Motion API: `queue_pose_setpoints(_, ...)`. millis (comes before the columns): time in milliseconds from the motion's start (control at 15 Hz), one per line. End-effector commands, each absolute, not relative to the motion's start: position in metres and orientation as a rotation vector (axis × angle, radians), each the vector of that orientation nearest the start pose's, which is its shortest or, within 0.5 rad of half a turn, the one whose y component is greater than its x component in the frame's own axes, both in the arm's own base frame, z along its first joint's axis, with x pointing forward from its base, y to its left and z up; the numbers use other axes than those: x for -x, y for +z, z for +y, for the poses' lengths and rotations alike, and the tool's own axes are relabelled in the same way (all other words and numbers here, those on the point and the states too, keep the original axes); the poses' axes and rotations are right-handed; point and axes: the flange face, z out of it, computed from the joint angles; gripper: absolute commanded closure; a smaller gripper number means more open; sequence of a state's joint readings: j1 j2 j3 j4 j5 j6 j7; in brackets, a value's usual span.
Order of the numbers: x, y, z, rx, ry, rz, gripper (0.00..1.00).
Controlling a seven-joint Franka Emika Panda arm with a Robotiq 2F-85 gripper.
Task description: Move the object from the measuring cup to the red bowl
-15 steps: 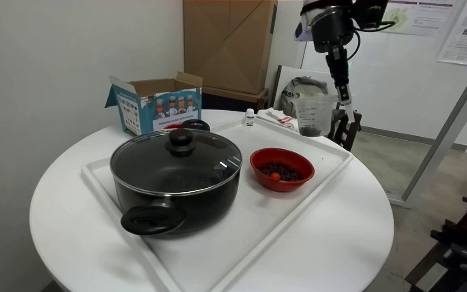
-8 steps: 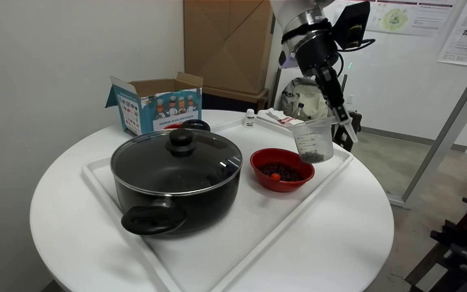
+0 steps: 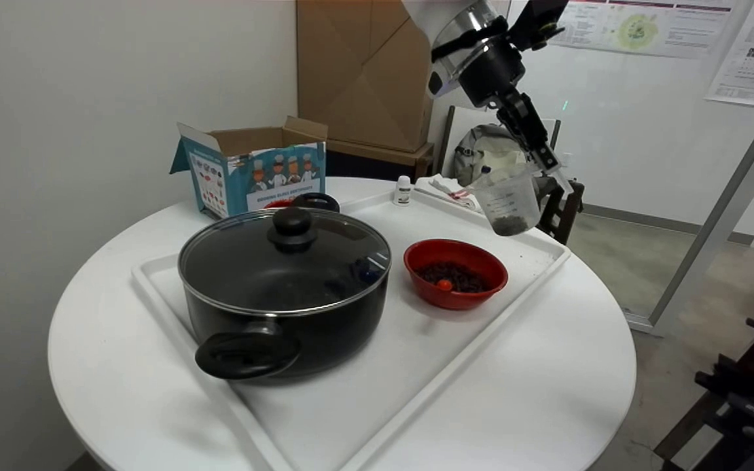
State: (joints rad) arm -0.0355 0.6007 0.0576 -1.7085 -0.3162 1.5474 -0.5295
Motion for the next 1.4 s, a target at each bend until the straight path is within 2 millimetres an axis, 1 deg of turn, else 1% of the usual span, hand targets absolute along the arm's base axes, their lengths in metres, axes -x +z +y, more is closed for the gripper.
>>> queue_pose_setpoints(0, -0.587, 0.226, 0.004, 2.755, 1.333, -1.234, 0.87)
queue_pose_setpoints(200, -0.581, 0.226, 0.027, 2.658, 1.404, -1.458, 0.87)
queue_pose_setpoints(333, -0.579, 0.226, 0.039, 2.601, 1.458, -1.581, 0.86)
queue_pose_setpoints(533, -0.577, 0.229, 0.049, 2.545, 1.539, -1.725, 0.86)
queue_pose_setpoints(800, -0.572, 0.229, 0.057, 2.523, 1.690, -1.892, 0.87)
queue_pose_setpoints(1067, -0.555, 0.218, 0.067, 2.457, 1.858, -2.086, 0.87)
queue_pose_setpoints(1333, -0.531, 0.200, 0.081, 2.387, 1.969, -2.299, 0.87)
